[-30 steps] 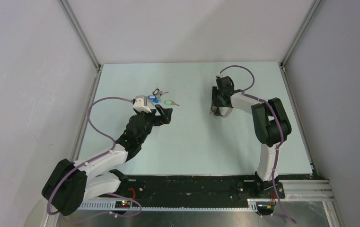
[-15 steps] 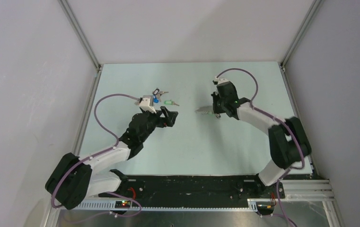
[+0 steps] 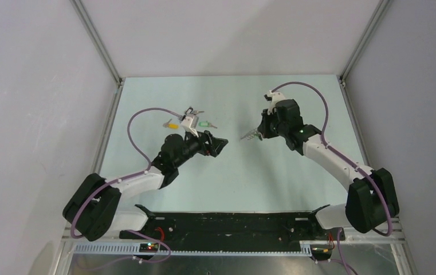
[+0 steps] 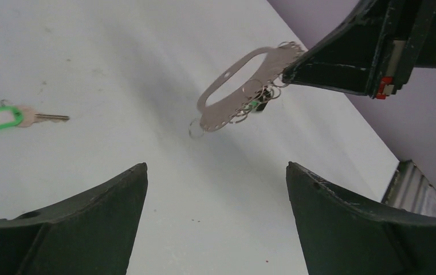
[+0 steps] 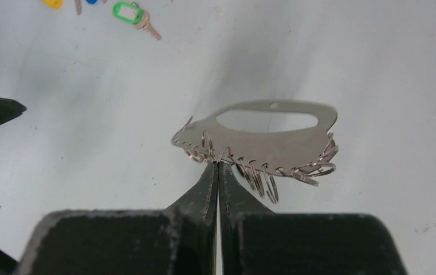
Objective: Remove the keys from the keyring
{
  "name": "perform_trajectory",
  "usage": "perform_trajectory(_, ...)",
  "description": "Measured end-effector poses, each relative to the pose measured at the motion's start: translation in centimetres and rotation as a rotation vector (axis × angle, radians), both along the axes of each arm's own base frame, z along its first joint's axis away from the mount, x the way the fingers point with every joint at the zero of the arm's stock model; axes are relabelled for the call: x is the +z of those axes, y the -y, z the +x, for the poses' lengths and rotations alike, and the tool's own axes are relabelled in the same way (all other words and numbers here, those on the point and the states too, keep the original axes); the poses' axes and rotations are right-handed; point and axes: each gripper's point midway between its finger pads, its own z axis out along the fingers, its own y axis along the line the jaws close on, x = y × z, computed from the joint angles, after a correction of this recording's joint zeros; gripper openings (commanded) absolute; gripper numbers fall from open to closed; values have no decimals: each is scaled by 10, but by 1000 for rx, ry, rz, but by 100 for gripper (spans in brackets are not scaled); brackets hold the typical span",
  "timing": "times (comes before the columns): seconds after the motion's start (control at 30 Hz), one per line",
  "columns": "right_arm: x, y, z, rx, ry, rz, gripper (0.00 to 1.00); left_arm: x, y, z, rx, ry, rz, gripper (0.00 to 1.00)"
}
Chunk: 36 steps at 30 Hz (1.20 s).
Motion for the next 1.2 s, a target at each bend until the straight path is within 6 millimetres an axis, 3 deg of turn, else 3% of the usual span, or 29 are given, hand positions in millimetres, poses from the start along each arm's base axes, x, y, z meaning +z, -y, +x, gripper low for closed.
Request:
perform_trajectory(0.13, 5, -4, -9, 28, -12, 32, 0, 4, 14, -9, -79, 39, -8, 99)
perform_trajectory(0.47, 41, -17, -30, 96, 17, 144, 0, 10, 53, -38, -249, 215, 53, 96)
perform_trajectory(0.8, 56, -41, -58, 206, 19, 190, 0, 7, 53, -34, -225, 279, 115, 83)
perform_trajectory(0.93, 67, -50, -71, 255, 37, 209, 0, 4, 52, -33, -213, 285, 142, 68)
perform_trajectory(1.0, 70, -54, -76, 274, 41, 215, 0, 1, 52, -33, -208, 284, 157, 50)
perform_trajectory(1.1, 70, -58, -83, 295, 36, 217, 0, -3, 51, -32, -207, 278, 185, 7)
perform_trajectory(1.17, 70, -58, -85, 301, 34, 214, 2, -4, 53, -34, -225, 281, 197, 1)
perform_trajectory(1.2, 72, -59, -84, 297, 43, 215, 9, -4, 56, -37, -245, 285, 197, 0)
